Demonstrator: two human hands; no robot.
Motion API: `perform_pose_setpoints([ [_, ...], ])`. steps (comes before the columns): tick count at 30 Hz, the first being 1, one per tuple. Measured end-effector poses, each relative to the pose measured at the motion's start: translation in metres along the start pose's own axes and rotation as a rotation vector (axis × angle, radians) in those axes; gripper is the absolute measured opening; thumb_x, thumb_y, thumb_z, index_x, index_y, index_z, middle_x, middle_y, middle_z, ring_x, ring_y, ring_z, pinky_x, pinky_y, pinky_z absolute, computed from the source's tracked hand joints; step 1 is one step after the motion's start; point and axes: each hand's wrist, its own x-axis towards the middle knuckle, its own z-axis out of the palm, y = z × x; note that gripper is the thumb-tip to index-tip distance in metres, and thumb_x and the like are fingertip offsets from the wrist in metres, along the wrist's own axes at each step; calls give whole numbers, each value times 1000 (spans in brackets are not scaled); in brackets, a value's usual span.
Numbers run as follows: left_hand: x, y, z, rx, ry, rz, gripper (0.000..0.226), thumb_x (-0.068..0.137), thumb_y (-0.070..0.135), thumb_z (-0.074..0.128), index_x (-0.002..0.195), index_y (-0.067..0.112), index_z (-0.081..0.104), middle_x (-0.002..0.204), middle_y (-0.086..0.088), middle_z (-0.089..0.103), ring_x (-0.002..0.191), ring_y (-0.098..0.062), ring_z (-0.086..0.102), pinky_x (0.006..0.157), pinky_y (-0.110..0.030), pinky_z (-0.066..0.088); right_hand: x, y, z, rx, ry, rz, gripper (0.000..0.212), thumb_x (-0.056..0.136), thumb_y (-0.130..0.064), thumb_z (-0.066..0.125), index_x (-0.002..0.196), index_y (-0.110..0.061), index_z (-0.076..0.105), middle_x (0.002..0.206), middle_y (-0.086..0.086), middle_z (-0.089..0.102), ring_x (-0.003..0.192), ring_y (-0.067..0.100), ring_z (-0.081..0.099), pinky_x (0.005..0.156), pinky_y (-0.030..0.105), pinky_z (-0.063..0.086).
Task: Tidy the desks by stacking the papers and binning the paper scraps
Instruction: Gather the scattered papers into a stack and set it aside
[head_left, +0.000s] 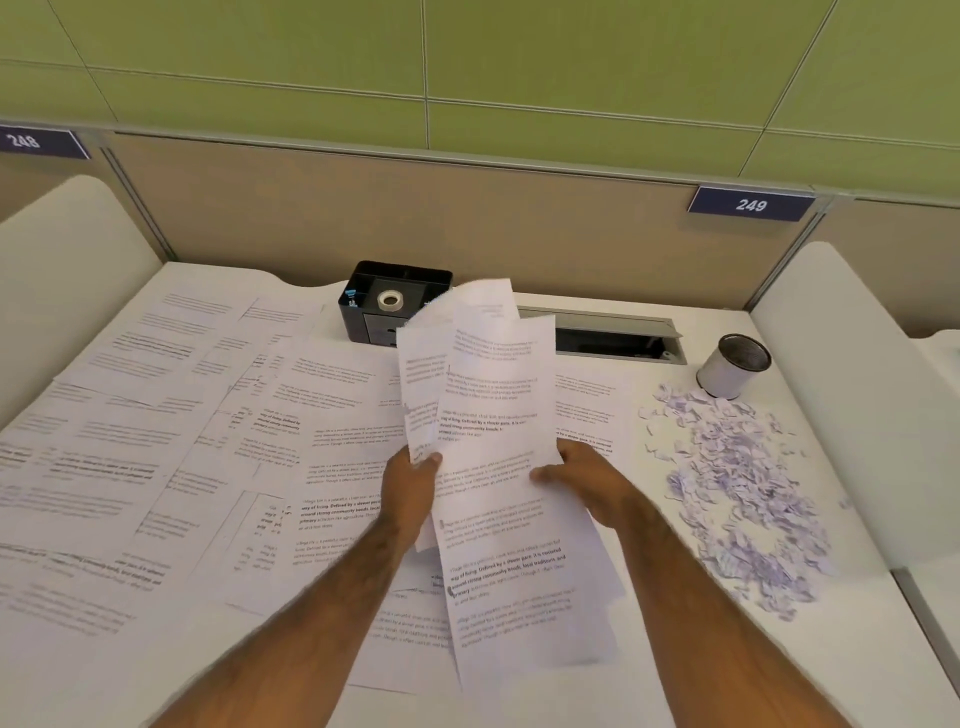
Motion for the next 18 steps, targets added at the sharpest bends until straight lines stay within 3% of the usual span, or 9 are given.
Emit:
perform_pose_setpoints([
  [2,3,8,1,-45,28,37,23,101,9,59,120,19,66,97,13,71,87,-6,68,67,-20,54,3,1,1,-57,31,13,34,85,2,69,118,-6,69,109,11,77,96,33,75,86,46,61],
  [4,5,15,4,-54,38,67,21,100,13,62,118,22,67,100,12,72,90,-7,69,74,-25,56,8,3,4,-60,174,10,34,85,1,69,119,-6,69,109,12,76,94,32,74,86,46,61],
  [8,8,20,7,3,-9,68,21,101,21,62,121,17,69,103,7,73,101,-19,70,88,-35,57,18,6,11,36,291,-7,26,91,-13,70,118,-11,72,108,6,77,93,28,75,89,50,60],
  [12,6,12,-2,-80,-34,-49,18,106,28,53,117,21,65,98,7,73,90,-14,71,69,-27,54,19,9,15,6,389,-16,10,93,-20,70,96,-12,75,99,5,78,87,26,75,82,44,62],
  [14,6,5,-7,-126,-74,-122,18,107,30,50,114,23,66,101,4,75,89,-14,72,68,-29,54,21,13,15,-15,451,-1,11,90,-15,73,82,-10,67,93,6,75,81,27,71,72,38,60],
  [16,6,-3,-12,-146,-104,-172,17,106,27,51,112,24,67,104,4,76,88,-13,72,70,-30,55,23,16,17,-34,481,22,18,84,-12,78,84,-12,59,94,7,69,78,25,65,65,30,52],
  [18,7,-12,-14,-160,-121,-202,18,106,26,53,120,24,64,114,4,74,94,-11,70,73,-30,55,25,19,20,-60,449,61,29,81,-14,81,99,-12,59,103,6,66,84,22,64,64,28,49],
])
